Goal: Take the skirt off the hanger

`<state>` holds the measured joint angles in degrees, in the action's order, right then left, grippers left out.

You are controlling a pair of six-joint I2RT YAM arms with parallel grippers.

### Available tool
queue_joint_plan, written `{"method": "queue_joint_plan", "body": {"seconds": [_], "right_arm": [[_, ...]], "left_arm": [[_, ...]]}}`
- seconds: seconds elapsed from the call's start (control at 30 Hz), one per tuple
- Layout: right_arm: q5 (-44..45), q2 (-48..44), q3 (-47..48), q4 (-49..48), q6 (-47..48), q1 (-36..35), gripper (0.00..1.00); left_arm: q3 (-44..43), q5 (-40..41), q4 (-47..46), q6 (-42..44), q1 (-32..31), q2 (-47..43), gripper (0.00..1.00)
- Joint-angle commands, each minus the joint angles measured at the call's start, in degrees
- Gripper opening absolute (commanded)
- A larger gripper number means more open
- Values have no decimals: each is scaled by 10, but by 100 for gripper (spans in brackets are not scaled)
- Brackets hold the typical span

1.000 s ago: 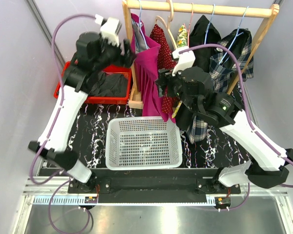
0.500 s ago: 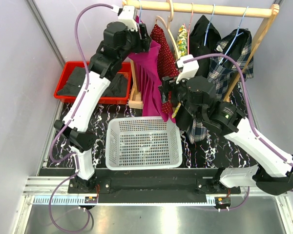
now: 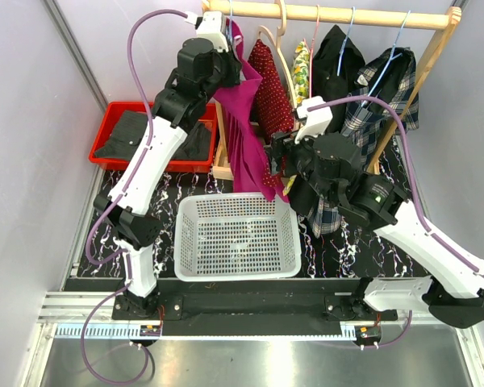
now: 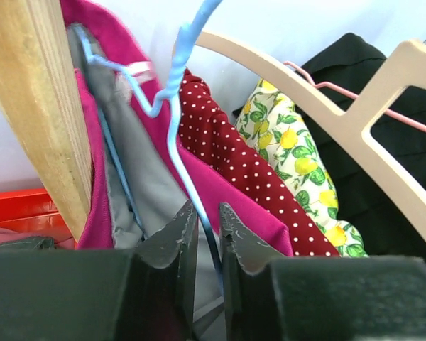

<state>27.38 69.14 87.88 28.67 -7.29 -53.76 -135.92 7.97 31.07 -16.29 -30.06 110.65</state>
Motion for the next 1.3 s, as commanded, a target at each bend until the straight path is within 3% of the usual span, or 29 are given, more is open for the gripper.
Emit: {"method": "queue_joint_plan", "body": {"seconds": [0.0,0.07,0.1,0.37,0.57,1.0,1.17,1.27], "right_arm": [[3,-23,-12,-36,5,-6,74],[4,-24,-15,-39,4,-6,74],[4,-25,-17,-39,5,-6,74],[-2,-23,-37,-54,6,-6,74],[-2,-15,-47,-58,3,-6,73],[-3,8,-59,-77,9,-6,73],[7,12,-49,-78,8,-6,73],[10,4,-38,-82,10,-6,76]], "left_arm": [[14,20,-31,10,0,-21,14],[19,28,-33,21,1,-27,1],[21,39,-32,24,1,-33,0],[30,43,-50,57,11,-75,0],[-29,7,-56,82,11,-89,0],[-87,-76,68,79,11,-194,0],[-43,-105,114,100,11,-254,0],[40,-122,149,118,10,-313,0]]}}
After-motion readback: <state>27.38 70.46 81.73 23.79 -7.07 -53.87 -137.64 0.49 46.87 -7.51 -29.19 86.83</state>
